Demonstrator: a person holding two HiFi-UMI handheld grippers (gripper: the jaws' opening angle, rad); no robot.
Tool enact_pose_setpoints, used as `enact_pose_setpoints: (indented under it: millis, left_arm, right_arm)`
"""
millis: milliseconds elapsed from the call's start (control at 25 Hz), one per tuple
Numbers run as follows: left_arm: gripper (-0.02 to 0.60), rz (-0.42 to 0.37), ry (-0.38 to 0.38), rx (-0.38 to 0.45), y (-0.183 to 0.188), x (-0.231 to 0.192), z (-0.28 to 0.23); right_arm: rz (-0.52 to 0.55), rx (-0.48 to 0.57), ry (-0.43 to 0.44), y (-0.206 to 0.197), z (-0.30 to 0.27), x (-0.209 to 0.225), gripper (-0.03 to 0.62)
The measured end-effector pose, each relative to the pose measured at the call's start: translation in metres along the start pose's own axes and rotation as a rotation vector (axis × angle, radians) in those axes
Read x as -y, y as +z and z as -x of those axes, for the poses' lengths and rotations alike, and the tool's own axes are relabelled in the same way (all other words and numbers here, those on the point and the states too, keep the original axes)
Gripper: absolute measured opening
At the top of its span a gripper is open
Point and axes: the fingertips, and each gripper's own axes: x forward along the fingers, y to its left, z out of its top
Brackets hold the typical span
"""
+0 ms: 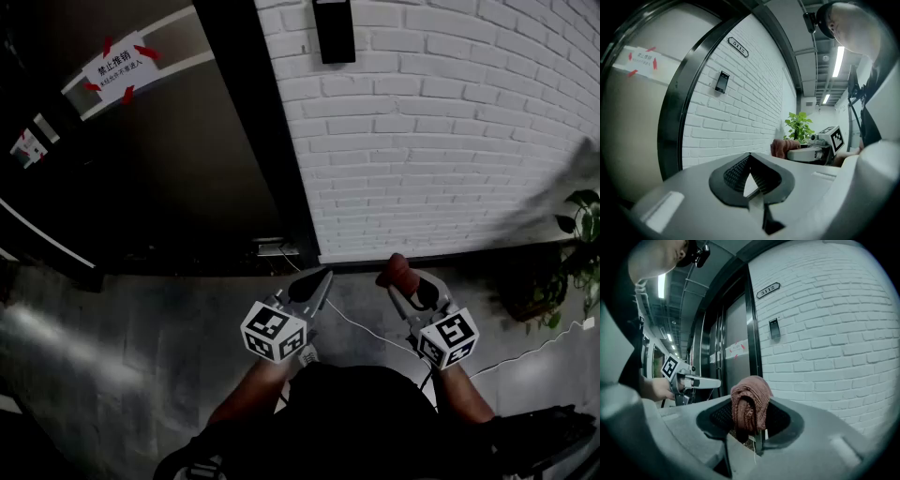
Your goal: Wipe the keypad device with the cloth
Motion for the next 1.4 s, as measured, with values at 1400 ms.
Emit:
enact_pose_setpoints:
  millis: [1400]
  left_arm:
    - [0.017,-0.020,-0.218,-0.030,0.028,-0.153,-0.013]
  right_arm:
    - [0.017,0.020,-0.169,0.040,-0.154,-0.025,0.144]
